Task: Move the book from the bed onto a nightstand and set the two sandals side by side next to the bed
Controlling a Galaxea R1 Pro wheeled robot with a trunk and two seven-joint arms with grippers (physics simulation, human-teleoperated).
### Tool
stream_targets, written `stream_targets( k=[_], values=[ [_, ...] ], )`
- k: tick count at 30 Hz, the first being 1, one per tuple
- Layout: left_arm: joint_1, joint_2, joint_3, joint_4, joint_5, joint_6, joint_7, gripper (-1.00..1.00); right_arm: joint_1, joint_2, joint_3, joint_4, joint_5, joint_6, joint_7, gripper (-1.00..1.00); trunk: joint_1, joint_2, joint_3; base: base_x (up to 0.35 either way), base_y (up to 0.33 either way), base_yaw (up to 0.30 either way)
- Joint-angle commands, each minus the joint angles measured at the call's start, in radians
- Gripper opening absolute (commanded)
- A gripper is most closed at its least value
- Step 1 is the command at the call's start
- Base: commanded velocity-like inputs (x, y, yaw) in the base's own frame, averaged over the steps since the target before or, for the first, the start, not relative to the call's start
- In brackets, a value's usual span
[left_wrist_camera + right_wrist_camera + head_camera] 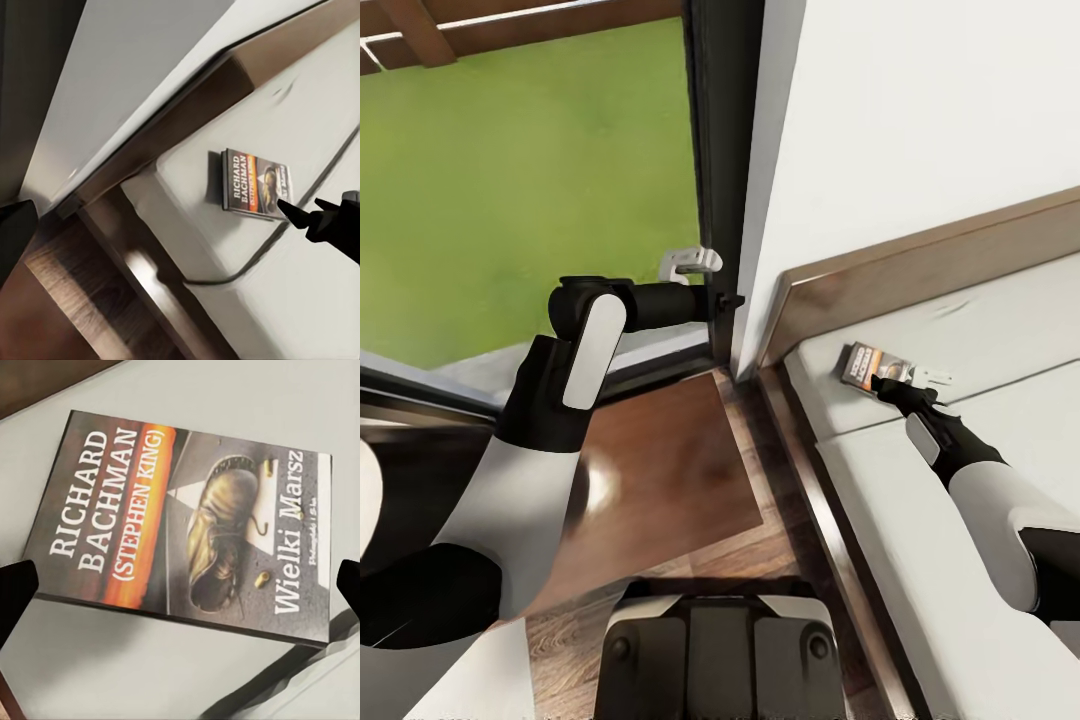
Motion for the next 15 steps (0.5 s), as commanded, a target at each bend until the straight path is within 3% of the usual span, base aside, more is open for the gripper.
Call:
stream_targets(
  k=[1, 15],
  values=[
    [-0.001, 0.000, 0.001, 0.000, -0.005, 0.004, -0.005, 1.00, 0.000, 0.000, 0.001, -0.001, -0.008, 0.001, -0.002, 1.00, 0.001, -0.002, -0.003, 0.000, 0.000, 0.000],
    [-0.001, 0.000, 0.001, 0.000, -0.005, 0.004, -0.005, 1.00, 0.000, 0.000, 0.003, -0.058, -0.004, 0.021, -0.013, 1.00, 0.001, -0.002, -0.007, 0.000, 0.000, 0.000]
  ],
)
